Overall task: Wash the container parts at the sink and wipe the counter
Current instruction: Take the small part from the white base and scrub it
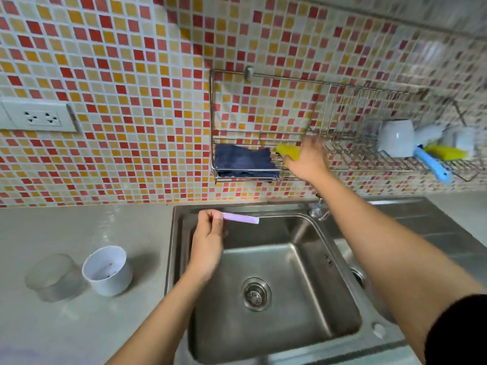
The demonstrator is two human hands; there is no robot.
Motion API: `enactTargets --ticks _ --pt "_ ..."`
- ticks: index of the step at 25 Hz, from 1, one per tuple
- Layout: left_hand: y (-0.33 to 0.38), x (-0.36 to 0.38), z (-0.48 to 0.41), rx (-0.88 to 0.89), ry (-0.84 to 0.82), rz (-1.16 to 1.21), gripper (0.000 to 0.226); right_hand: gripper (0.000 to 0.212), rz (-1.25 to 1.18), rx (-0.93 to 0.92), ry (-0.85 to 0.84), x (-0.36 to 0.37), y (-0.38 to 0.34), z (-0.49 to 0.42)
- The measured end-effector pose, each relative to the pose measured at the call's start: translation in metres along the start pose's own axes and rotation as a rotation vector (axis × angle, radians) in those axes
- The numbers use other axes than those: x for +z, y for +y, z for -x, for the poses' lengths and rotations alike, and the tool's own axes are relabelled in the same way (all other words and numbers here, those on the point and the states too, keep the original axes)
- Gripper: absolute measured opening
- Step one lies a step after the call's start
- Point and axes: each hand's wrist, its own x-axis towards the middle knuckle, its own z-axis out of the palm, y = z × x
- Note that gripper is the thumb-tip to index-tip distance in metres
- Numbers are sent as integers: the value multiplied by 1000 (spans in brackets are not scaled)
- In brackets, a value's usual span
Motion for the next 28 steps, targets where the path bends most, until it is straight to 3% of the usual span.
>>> enactTargets --ticks 3,7,10,13,15,17,21,24,28 --pt "9 38 6 57 75 -40 18 94 58 114 -316 4 9 -45" --pt "7 66 8 62 148 -41 17 87 109 72 -349 16 9 -64" --pt "-1 79 13 1 230 23 22 62 24 21 -245 5 7 -51" --pt "-8 84 11 -135 295 144 28 44 -466 -128 6 -35 14 -18" --pt "-11 90 11 -229 314 207 27 42 -702 -275 102 -54 32 26" --pt "-16 95 12 -322 320 295 24 46 -798 -350 64 -47 56 79" --pt "-16 105 18 -436 237 435 5 48 -712 -285 -35 6 100 146" --pt "-14 115 27 -475 210 486 9 53 -619 -370 -7 30 116 160" --pt "-5 125 40 -442 132 374 19 54 -390 -502 43 37 114 168"
